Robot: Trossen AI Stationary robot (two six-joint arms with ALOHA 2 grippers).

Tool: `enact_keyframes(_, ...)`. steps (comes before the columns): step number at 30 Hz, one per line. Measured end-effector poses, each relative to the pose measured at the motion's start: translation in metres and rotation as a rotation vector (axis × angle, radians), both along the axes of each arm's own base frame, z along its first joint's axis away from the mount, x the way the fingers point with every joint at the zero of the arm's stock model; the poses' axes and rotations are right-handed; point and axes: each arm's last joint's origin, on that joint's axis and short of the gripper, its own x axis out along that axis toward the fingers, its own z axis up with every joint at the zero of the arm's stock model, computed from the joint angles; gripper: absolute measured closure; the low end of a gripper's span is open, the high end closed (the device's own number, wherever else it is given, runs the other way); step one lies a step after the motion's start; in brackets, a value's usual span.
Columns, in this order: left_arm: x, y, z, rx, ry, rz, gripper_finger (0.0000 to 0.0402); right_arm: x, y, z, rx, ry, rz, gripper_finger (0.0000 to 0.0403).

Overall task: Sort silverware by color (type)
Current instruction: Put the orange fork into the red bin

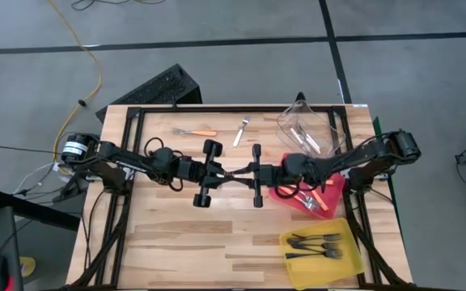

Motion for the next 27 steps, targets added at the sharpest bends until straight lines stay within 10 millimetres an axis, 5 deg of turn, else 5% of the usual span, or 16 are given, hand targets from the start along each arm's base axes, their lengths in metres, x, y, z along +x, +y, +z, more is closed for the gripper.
enact_keyframes(14,0.001,0.001,-0.005,0.014,0.149,0.034,0.0281,-0.006,0.010,0.005,-0.013,-0.011,-0.142,0.0347)
enact_keyframes(22,-0.016,0.007,0.009,0.007,0.293,0.216,0.0217,-0.037,0.012,0.033,-0.020,0.011,-0.322,0.0347)
enact_keyframes(27,-0.030,0.010,0.017,-0.003,0.389,0.289,0.0206,-0.063,0.009,0.043,-0.009,0.092,-0.593,0.0347)
